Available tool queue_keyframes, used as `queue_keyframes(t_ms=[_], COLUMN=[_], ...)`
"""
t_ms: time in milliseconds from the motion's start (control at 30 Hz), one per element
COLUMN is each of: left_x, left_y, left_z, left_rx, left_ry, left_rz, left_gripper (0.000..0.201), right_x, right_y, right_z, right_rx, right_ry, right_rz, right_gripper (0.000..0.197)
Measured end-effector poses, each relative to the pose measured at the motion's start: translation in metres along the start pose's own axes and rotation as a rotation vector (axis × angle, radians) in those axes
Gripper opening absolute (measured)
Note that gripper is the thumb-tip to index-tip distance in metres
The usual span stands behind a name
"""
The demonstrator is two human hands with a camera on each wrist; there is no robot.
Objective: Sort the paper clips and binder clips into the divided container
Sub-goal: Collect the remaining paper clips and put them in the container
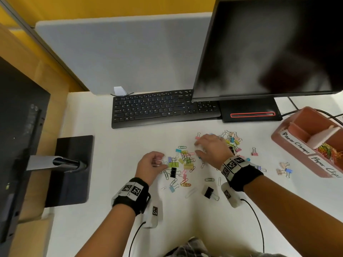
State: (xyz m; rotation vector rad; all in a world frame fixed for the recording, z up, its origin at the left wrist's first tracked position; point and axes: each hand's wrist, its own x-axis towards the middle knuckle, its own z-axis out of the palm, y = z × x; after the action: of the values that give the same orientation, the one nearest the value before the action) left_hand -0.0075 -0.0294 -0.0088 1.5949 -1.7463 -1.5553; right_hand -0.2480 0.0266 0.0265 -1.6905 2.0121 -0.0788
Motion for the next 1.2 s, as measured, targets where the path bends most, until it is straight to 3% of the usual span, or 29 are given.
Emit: queue_keyframes(t_ms=[100,233,333,467,600,767,867,1033,1200], left_x=[0.002,0.000,-0.004,-0.009,-0.010,-0.005,-0.006,0.002,0.008], left_y=[-0.004,-0.008,-0.015,-0.024,-0.029,-0.041,-0.041,-0.034,-0.030], left_z=[-0.006,-0.013,-0.020,-0.024,-0.019,-0.033,-0.036,-0.033,-0.036], left_rx=[-0.003,-0.018,0.078,0.248,0.218,0.487,0.522,0.539,0.621], left_ry=[-0.003,0.056,0.135,0.225,0.121,0.129,0.092,0.046,-0.031], left_rz=[-0.038,-0.035,0.008,0.025,0.054,0.167,0.166,0.092,0.103], left_gripper=[0.038,0.031,0.018,0.019,0.023,0.025,0.017,0.007,0.008], right_x=[0.017,0.034,0.041,0.044,0.045,0.045,0.041,0.028,0.007], right_y=[-0.021,-0.040,-0.041,-0.035,-0.028,-0.020,-0.015,-0.005,0.001], right_z=[0.006,0.014,0.019,0.023,0.025,0.025,0.022,0.006,-0.008], right_rx=[0.048,-0.017,0.033,0.099,0.161,0.222,0.274,0.366,0.284], right_ry=[-0.096,-0.216,-0.229,-0.202,-0.192,-0.139,-0.107,-0.017,0.011], right_rz=[-0.064,-0.021,0.013,0.055,0.110,0.133,0.125,0.130,-0.018], right_gripper=[0.044,0.054,0.045,0.029,0.021,0.012,0.007,0.022,0.013])
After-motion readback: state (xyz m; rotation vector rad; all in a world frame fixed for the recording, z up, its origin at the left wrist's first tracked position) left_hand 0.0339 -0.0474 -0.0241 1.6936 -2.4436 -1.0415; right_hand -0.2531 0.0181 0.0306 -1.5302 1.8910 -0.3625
